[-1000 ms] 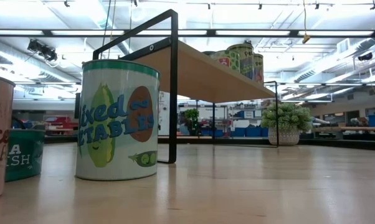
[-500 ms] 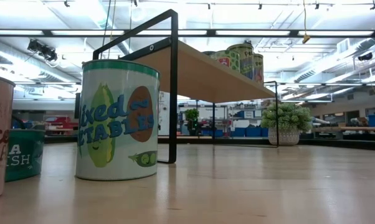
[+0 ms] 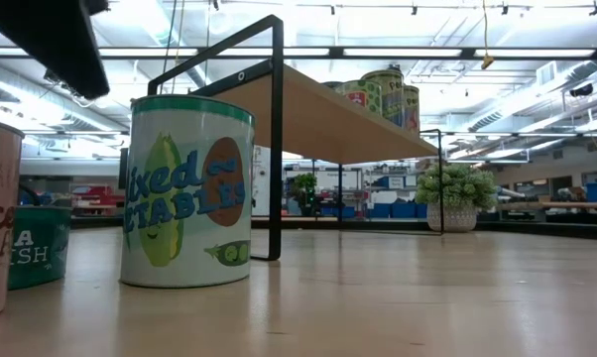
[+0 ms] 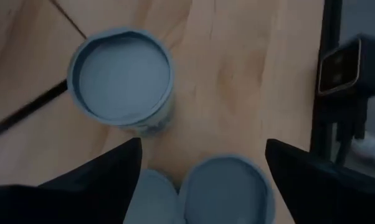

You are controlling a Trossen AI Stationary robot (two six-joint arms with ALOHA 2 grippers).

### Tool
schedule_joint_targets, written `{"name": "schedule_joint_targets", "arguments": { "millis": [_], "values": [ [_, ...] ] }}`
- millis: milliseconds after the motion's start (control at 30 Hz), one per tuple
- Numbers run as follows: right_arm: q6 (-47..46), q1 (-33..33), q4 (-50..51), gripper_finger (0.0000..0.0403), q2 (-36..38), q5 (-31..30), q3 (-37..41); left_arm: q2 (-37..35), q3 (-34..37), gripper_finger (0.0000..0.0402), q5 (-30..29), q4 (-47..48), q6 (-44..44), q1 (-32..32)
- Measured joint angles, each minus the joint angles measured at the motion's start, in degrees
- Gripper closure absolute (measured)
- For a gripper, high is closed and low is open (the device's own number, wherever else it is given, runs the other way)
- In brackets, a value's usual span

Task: Pick and place cans onto a shelf
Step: Put the canned mixed vegetables on the shelf

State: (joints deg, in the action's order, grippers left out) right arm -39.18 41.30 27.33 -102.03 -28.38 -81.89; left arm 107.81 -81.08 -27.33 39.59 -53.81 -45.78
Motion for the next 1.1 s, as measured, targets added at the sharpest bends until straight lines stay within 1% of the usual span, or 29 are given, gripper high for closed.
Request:
{"name": "schedule_joint_targets", "arguments": {
  "millis": [67,300,433,500,600,767,867,1000,1100],
  "values": [
    [-0.04,-0.16,-2.36,0.0106,-2.37,0.38,0.00,0.09,-0.05,0.0063,-0.41,-0.47,1.94,0.16],
    [-0.06,-2.14,-11.75,0.0106,-8.45,3.02,0.02,0.22,-0.06,0.0107,-1.20,3.51,4.86,0.80],
    [-0.17,-3.60,-14.01,0.0106,-10.86,2.97,0.00,0.22,0.10,0.0129,-2.10,5.18,5.63,1.40],
    [-0.14,-4.42,-14.81,0.0106,-12.28,2.98,0.00,0.20,1.75,0.0139,-2.09,3.72,5.42,1.84],
    [-0.26,-5.49,-15.10,0.0104,-13.57,3.04,0.02,0.05,4.90,0.0153,-0.24,1.10,5.09,2.07],
    [-0.23,-7.23,-15.77,0.0089,-15.00,2.93,0.07,-0.22,6.55,0.0171,0.16,-2.84,5.59,2.88],
    [-0.24,-8.33,-15.73,0.0073,-16.11,2.83,0.20,-0.22,6.61,0.0180,0.65,-4.49,8.04,4.04],
    [-0.27,-9.47,-15.90,0.0051,-17.11,4.00,0.22,-0.22,6.61,0.0189,3.31,-8.02,12.87,5.30],
    [-0.16,-9.69,-15.79,0.0040,-17.11,4.26,0.24,-0.22,6.63,0.0195,3.99,-10.37,14.71,5.40]
  ]
}}
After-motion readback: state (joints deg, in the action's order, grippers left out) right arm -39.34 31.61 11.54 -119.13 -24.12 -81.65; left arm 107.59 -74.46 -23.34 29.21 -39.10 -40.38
